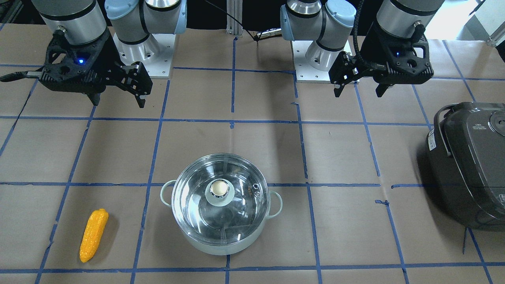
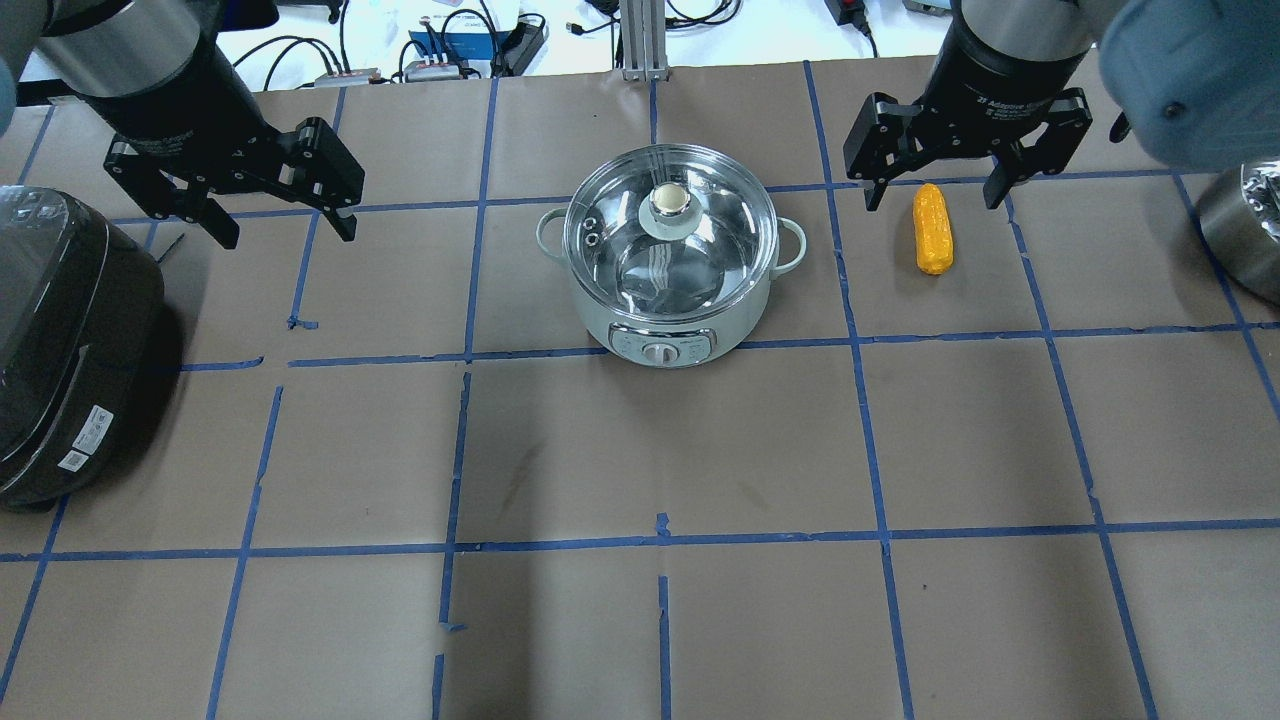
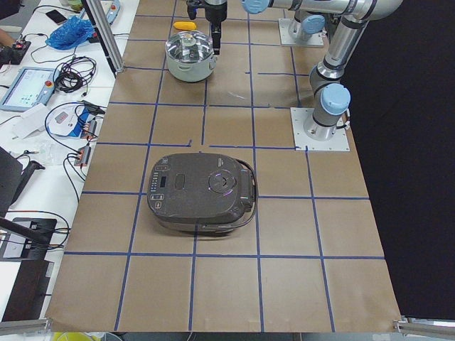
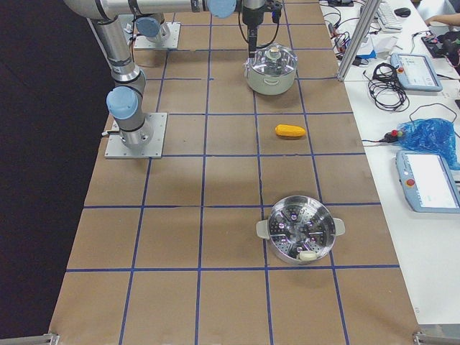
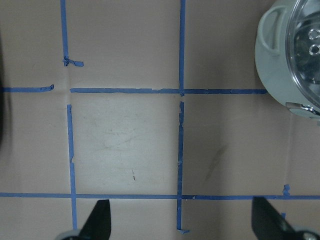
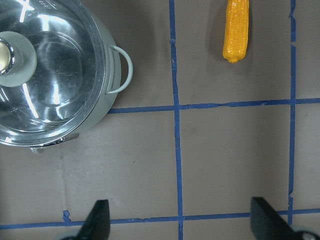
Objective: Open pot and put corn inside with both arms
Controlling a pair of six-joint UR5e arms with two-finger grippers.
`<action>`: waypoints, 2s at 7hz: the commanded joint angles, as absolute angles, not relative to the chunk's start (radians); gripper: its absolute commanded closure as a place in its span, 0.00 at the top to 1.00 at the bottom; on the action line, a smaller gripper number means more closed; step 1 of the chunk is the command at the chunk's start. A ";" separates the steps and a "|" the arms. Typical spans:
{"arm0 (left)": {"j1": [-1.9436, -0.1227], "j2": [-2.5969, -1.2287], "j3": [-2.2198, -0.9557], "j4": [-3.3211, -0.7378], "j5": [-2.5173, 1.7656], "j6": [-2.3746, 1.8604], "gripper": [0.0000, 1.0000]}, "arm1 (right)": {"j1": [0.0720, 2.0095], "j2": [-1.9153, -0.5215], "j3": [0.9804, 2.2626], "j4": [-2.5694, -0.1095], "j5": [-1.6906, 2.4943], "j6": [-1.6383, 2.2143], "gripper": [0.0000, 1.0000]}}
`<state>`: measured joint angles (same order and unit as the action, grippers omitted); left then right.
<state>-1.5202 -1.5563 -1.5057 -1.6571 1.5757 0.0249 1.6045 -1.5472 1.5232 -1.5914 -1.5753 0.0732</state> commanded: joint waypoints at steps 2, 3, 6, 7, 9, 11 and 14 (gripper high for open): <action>-1.522 -1.560 -1.506 -1.657 1.575 0.025 1.00 | 1.603 -1.565 1.546 -1.591 -1.574 0.074 1.00; -1.522 -1.560 -1.505 -1.657 1.575 0.023 1.00 | 1.603 -1.565 1.546 -1.592 -1.574 0.074 1.00; -1.523 -1.531 -1.540 -1.660 1.575 0.020 1.00 | 1.603 -1.565 1.546 -1.592 -1.574 0.074 1.00; -1.523 -1.511 -1.575 -1.658 1.578 0.029 1.00 | 1.603 -1.565 1.548 -1.591 -1.575 0.074 1.00; -1.523 -1.584 -1.559 -1.518 1.574 0.014 1.00 | 1.603 -1.566 1.548 -1.591 -1.575 0.074 1.00; -1.683 -1.688 -1.542 -1.336 1.588 -0.109 1.00 | 1.603 -1.566 1.554 -1.592 -1.575 0.074 1.00; -1.851 -1.878 -1.375 -1.250 1.551 -0.317 1.00 | 1.603 -1.566 1.554 -1.591 -1.575 0.074 1.00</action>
<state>-1.7791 -1.7972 -1.4442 -1.2739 1.5685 -0.2572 1.6030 -1.5661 1.5536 -1.5915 -1.5754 0.0736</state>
